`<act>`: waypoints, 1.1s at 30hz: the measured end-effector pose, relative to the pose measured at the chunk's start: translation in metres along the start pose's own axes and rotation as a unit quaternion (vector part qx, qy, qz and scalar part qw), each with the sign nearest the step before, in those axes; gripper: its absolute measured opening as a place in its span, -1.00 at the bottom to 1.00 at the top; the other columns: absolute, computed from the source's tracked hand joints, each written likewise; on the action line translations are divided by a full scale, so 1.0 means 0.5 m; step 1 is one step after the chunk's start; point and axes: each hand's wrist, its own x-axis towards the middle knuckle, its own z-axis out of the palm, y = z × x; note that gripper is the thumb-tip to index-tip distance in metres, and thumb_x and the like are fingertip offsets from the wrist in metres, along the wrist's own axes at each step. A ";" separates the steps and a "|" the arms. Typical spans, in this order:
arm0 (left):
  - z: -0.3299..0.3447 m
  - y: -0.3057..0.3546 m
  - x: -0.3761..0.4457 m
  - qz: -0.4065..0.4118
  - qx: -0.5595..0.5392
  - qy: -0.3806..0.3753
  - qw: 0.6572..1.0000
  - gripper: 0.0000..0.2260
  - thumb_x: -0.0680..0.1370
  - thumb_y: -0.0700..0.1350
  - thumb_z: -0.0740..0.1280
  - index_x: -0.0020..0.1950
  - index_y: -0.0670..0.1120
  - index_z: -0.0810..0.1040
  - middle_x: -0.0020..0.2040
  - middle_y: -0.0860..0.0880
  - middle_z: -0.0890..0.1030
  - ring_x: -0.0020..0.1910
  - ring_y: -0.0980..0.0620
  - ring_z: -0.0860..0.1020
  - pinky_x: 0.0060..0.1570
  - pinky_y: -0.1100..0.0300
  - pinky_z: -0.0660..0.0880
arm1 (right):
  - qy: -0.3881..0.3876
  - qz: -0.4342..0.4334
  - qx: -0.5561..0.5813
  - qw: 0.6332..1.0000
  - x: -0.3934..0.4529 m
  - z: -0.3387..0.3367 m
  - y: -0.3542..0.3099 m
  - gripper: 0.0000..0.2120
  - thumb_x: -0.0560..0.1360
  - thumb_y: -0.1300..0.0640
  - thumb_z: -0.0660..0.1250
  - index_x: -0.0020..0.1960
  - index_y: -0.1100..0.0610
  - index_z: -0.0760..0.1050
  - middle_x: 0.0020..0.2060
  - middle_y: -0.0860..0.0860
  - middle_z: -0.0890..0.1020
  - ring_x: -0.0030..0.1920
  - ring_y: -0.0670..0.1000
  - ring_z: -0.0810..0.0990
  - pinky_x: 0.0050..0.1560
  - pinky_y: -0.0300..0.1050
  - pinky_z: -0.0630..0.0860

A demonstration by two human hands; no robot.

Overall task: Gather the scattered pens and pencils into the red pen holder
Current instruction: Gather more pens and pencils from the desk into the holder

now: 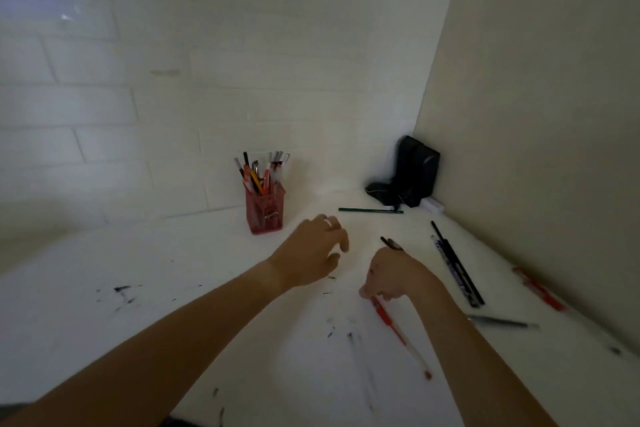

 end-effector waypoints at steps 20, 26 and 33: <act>0.101 0.064 0.082 -0.200 -0.186 -0.019 0.962 -0.79 0.50 -0.28 0.28 0.04 -0.10 0.65 -0.02 0.03 0.64 -0.10 0.17 0.50 -0.16 0.56 0.34 | 0.336 0.042 0.045 0.940 0.103 0.028 0.143 -0.71 0.56 0.03 0.35 0.18 0.18 0.46 0.13 0.12 0.56 0.13 0.07 0.55 0.01 -0.13 0.50; 0.128 0.054 0.114 -0.341 -0.359 -0.031 0.868 -0.84 0.59 -0.22 0.27 0.11 -0.18 0.60 0.00 -0.13 0.68 -0.21 0.03 0.65 -0.26 0.36 0.58 | 0.263 0.056 0.071 0.961 0.133 0.013 0.137 -0.70 0.51 0.01 0.38 0.13 0.19 0.50 0.07 0.11 0.60 0.05 0.09 0.61 -0.14 -0.14 0.47; 0.156 0.080 0.162 -0.404 -0.467 -0.102 0.780 -0.74 0.61 -0.15 0.23 -0.18 -0.23 0.61 -0.11 -0.24 0.70 -0.22 -0.05 0.63 -0.11 0.14 0.58 | 0.242 0.042 0.092 0.965 0.147 0.010 0.118 -0.59 0.38 -0.11 0.49 0.04 0.16 0.52 -0.01 0.08 0.66 -0.18 0.02 0.55 -0.27 -0.17 0.43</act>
